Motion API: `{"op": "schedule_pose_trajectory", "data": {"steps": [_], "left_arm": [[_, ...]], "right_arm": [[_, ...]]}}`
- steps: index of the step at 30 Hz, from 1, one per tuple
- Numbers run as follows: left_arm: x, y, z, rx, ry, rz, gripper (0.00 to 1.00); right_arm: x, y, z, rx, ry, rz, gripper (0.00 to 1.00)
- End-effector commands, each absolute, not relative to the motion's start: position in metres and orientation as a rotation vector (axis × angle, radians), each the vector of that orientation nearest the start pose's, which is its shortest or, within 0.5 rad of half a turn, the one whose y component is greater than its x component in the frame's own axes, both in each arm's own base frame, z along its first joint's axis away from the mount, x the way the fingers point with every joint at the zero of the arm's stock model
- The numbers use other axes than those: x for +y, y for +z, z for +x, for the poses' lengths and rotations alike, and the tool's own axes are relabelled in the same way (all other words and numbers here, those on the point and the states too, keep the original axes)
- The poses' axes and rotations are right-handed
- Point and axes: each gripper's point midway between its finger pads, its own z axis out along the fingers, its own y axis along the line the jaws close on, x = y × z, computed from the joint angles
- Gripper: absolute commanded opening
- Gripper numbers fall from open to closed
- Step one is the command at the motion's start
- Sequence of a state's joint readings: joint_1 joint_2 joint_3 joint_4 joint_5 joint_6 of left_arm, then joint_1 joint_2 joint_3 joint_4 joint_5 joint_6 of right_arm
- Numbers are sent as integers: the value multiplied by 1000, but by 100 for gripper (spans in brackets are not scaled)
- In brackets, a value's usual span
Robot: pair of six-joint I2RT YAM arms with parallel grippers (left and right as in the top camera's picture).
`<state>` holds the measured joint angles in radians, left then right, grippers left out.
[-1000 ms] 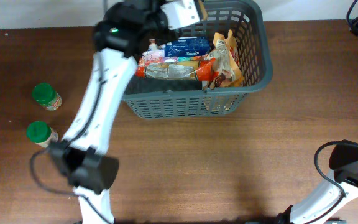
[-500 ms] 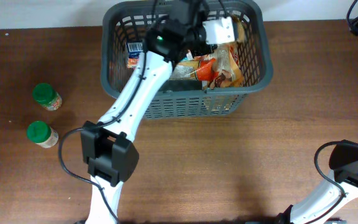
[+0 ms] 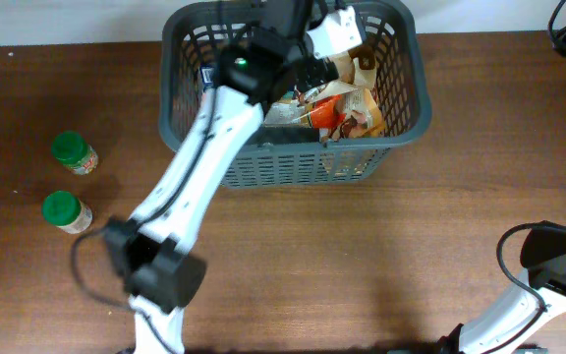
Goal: Pack container
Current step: 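Carry the coffee bag into the basket and release it, then grasp the rear green-lidded jar with the left gripper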
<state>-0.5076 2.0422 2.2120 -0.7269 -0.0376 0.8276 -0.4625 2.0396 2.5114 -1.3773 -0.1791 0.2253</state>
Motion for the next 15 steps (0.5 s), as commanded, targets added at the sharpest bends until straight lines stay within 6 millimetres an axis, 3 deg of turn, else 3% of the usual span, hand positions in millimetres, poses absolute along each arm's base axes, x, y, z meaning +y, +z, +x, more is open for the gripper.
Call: {"op": "schedule_pose_trajectory", "data": {"steps": [1, 4, 7, 10, 15], "left_arm": [[-221, 436, 453, 1628, 301, 1100, 99], [-184, 454, 427, 1687, 308, 1031, 99], [-124, 453, 420, 1866, 320, 798, 99], [-61, 427, 417, 2077, 312, 556, 99], [56, 366, 413, 2383, 306, -33, 99]], "right_arm": [[-187, 320, 444, 2344, 130, 760, 99], [-187, 320, 444, 2344, 130, 760, 99], [-187, 320, 444, 2344, 130, 760, 99], [-187, 320, 444, 2344, 130, 759, 99], [-187, 320, 444, 2344, 130, 759, 99]]}}
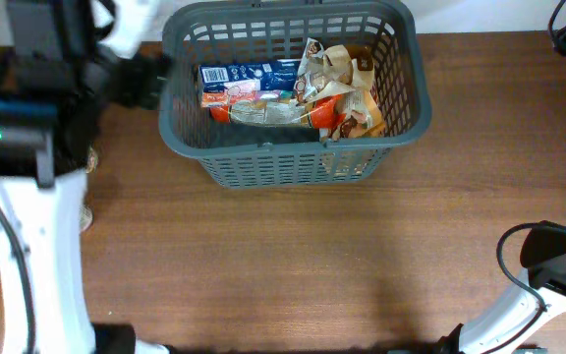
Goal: Pack container
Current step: 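Grasp the rear green-lidded jar with the left gripper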
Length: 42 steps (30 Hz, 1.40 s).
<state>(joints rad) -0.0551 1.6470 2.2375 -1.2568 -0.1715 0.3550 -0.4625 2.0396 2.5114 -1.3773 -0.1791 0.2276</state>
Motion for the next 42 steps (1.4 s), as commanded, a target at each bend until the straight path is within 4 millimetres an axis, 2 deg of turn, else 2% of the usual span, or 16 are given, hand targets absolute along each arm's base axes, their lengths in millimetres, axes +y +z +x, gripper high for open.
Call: {"op": "schedule_pose_trajectory", "data": {"steps": [1, 3, 6, 9, 12, 16, 22, 25, 29, 38, 42], "left_arm": [[78, 353, 411, 2426, 308, -140, 99], [112, 329, 408, 2493, 314, -288, 98], [152, 294, 406, 2576, 327, -462, 93], [179, 254, 412, 2658, 318, -551, 93], [193, 210, 417, 2751, 252, -606, 94], [198, 149, 424, 2875, 115, -658, 94], [196, 82, 426, 3013, 32, -690, 94], [197, 60, 428, 3051, 24, -661, 94], [202, 42, 431, 3068, 40, -644, 94], [211, 25, 445, 3030, 52, -623, 94], [211, 16, 445, 3044, 46, -613, 94]], "right_arm": [[-187, 320, 444, 2344, 130, 759, 99], [-187, 320, 444, 2344, 130, 760, 99], [-187, 320, 444, 2344, 130, 759, 99], [-187, 320, 444, 2344, 130, 759, 99], [-187, 320, 444, 2344, 130, 760, 99], [-187, 320, 444, 2344, 130, 760, 99], [-187, 320, 444, 2344, 130, 759, 99], [-187, 320, 444, 2344, 130, 759, 99], [-187, 320, 444, 2344, 130, 760, 99], [-187, 320, 444, 2344, 130, 760, 99], [-187, 320, 444, 2344, 130, 760, 99]]}}
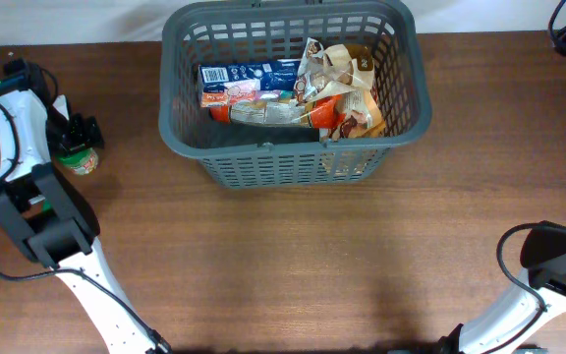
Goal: Pack container
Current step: 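Grasp the rear green-lidded jar with the left gripper, then carry the green-lidded jar into the basket and open the left gripper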
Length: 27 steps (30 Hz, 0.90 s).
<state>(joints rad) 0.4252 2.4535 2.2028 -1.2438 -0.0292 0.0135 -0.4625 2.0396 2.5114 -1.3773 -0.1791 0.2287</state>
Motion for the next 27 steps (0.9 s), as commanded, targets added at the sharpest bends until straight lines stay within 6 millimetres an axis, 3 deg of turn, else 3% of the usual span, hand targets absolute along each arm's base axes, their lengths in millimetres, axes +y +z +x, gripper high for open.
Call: {"op": "schedule_pose_trajectory", "data": {"steps": [1, 5, 13, 19, 23, 27], "left_arm": [[211, 13, 444, 3051, 43, -614, 94], [211, 10, 443, 3060, 42, -616, 89], [211, 10, 444, 3056, 43, -615, 71], [210, 13, 444, 3067, 43, -561, 42], [212, 31, 447, 3062, 50, -506, 27], [214, 70, 456, 3010, 61, -493, 15]], "right_arm": [[-187, 320, 444, 2344, 130, 760, 99], [-187, 320, 444, 2344, 130, 760, 99], [-187, 320, 444, 2344, 130, 760, 99], [-187, 320, 444, 2344, 130, 759, 99], [-187, 320, 444, 2344, 130, 759, 99], [-187, 320, 444, 2344, 130, 760, 99]]}}
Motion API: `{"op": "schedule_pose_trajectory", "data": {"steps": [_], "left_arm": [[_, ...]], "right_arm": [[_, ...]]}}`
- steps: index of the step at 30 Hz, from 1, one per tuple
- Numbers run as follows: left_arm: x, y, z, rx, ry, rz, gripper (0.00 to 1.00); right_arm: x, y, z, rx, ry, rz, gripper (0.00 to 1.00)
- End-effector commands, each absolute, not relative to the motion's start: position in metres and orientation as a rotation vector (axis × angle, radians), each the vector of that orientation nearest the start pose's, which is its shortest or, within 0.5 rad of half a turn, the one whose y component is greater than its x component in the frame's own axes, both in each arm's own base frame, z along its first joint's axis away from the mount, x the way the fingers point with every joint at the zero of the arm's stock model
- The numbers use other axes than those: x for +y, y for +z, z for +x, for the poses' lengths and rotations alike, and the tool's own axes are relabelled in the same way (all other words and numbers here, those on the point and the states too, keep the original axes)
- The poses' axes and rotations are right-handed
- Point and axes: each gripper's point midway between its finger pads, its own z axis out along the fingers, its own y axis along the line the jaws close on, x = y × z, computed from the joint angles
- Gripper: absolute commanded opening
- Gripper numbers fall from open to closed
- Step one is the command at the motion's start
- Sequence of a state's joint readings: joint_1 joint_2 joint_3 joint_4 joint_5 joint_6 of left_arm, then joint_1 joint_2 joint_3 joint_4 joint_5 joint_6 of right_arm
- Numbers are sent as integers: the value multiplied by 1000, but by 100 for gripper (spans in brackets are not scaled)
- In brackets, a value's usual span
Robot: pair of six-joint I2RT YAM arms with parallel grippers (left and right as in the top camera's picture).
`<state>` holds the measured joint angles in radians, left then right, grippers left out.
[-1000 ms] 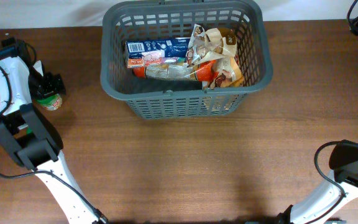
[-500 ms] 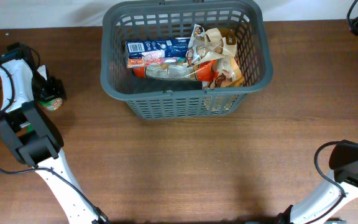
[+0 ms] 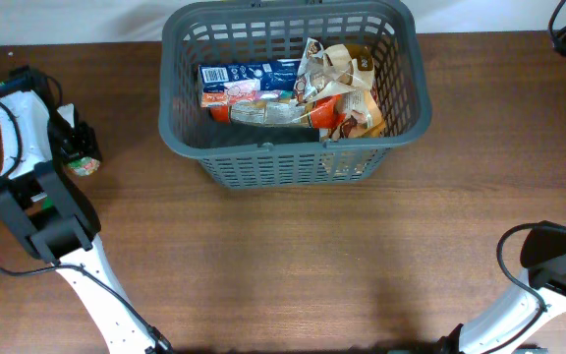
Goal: Pack container
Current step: 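Carry the green-lidded jar into the basket and open the left gripper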
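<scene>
The grey basket (image 3: 416,93) stands at the back centre of the wooden table. It holds a blue packet (image 3: 249,72), an orange packet and crumpled brown snack bags (image 3: 342,79). My left gripper (image 3: 75,146) sits at the far left, down over a green-lidded jar (image 3: 85,166). It covers the jar's lid, and its fingers cannot be made out. Only a dark part of the right arm shows at the top right corner, its fingers out of view.
The left arm's white links (image 3: 23,128) and black base joint (image 3: 52,221) lie along the left edge and hide whatever is beneath them. The right arm's base (image 3: 558,261) stands at the right edge.
My left gripper has come down a little onto the green-lidded jar and now hides its lid, which showed just below the gripper before. The basket and its contents are unchanged.
My left arm first reached into the basket while two green-lidded jars stood at the far left. Then it was out of the basket, above the table's left side. Then its gripper was beside the upper jar, and now it sits over that jar.
</scene>
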<state>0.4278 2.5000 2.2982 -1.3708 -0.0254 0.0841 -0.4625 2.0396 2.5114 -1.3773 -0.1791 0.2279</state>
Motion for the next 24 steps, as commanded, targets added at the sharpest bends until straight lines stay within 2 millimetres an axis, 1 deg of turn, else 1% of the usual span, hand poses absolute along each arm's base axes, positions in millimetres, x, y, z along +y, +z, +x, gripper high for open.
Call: {"op": "schedule_pose_trajectory", "data": {"steps": [1, 2, 3, 4, 5, 7, 8, 10, 11, 12, 13, 15, 17, 19, 20, 22, 24], "left_arm": [[215, 85, 458, 2987, 70, -489, 12], [216, 100, 460, 2965, 79, -485, 9], [216, 116, 462, 2940, 88, -480, 2], [214, 146, 465, 2881, 95, -464, 2], [211, 162, 467, 2845, 91, -452, 2], [199, 208, 473, 2736, 65, -386, 2], [182, 249, 476, 2636, 30, -289, 2], [154, 301, 476, 2495, -15, -158, 2], [134, 328, 475, 2419, -48, -64, 2], [114, 354, 470, 2354, -67, 30, 2], [90, 377, 466, 2284, -84, 149, 2], [46, 417, 455, 2152, -92, 359, 2], [-1, 447, 442, 2025, -81, 559, 2], [-44, 461, 430, 1929, -68, 746, 2], [-69, 463, 424, 1883, -69, 850, 2], [-111, 460, 415, 1817, -96, 1008, 2], [-147, 447, 410, 1782, -132, 1141, 2]], "right_arm": [[-187, 320, 444, 2344, 130, 760, 99], [-187, 320, 444, 2344, 130, 760, 99], [-187, 320, 444, 2344, 130, 760, 99], [-187, 320, 444, 2344, 130, 760, 99], [-187, 320, 444, 2344, 130, 760, 99], [-187, 320, 444, 2344, 130, 760, 99], [-187, 320, 444, 2344, 130, 759, 99], [-187, 320, 444, 2344, 130, 759, 99], [-187, 320, 444, 2344, 130, 760, 99], [-187, 320, 444, 2344, 130, 760, 99], [-187, 320, 444, 2344, 130, 760, 99], [-187, 320, 444, 2344, 130, 760, 99], [-187, 320, 444, 2344, 130, 760, 99], [-187, 320, 444, 2344, 130, 759, 99], [-187, 320, 444, 2344, 130, 760, 99], [-187, 320, 444, 2344, 130, 760, 99], [-187, 320, 444, 2344, 130, 760, 99]]}}
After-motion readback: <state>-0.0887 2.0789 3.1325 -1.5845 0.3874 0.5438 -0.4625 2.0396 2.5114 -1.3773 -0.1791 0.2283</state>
